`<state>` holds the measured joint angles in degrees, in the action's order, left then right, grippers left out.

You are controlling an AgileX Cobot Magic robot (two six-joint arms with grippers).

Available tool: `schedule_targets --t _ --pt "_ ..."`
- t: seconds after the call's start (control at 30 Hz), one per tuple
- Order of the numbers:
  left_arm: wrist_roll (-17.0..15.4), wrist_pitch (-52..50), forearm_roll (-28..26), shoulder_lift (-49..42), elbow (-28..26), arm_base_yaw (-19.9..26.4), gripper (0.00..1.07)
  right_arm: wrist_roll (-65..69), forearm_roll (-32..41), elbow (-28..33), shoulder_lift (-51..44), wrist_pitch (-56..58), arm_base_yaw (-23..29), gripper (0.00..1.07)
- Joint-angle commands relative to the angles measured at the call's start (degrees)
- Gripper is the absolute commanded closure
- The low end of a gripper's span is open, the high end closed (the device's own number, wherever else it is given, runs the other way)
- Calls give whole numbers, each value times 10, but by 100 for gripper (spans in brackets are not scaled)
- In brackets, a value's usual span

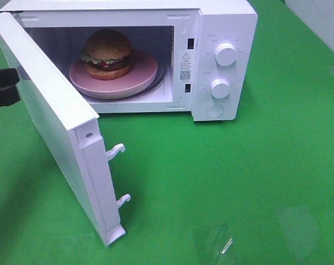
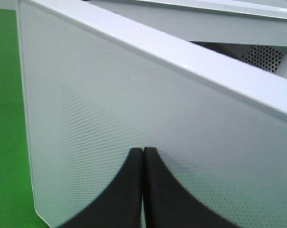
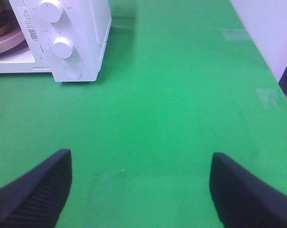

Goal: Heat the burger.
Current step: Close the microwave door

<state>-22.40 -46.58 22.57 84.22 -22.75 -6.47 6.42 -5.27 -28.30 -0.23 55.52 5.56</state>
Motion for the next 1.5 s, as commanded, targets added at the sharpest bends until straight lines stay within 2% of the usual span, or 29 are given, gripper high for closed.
schedule_targets --t 0.03,0.37,0.67,0.77,1.03,1.2,1.23,1.33,1.5 --pt "10 -11 -6 21 -19 -25 107 -6 -3 1 -15 -3 -2 32" --pt "22 -13 -29 48 -42 -51 107 -6 -3 1 -15 -3 -2 32" --pt "27 -10 -38 87 -88 -103 107 -6 -3 1 -15 -3 -2 32" --pt "27 -9 -63 103 -109 -121 107 -6 -3 1 -15 -3 -2 32" --pt "28 2 -83 135 -156 -154 107 -6 -3 1 -15 -3 -2 32" --pt "63 32 -122 158 -193 -181 107 -6 -3 1 -15 -3 -2 32" --pt "81 36 -140 172 -214 -198 107 -6 -3 1 -15 -3 -2 32" --pt "83 37 -144 175 -219 -202 107 -6 -3 1 -15 -3 -2 32" --pt "85 58 -152 203 -263 -225 107 -6 -3 1 -15 -3 -2 32"
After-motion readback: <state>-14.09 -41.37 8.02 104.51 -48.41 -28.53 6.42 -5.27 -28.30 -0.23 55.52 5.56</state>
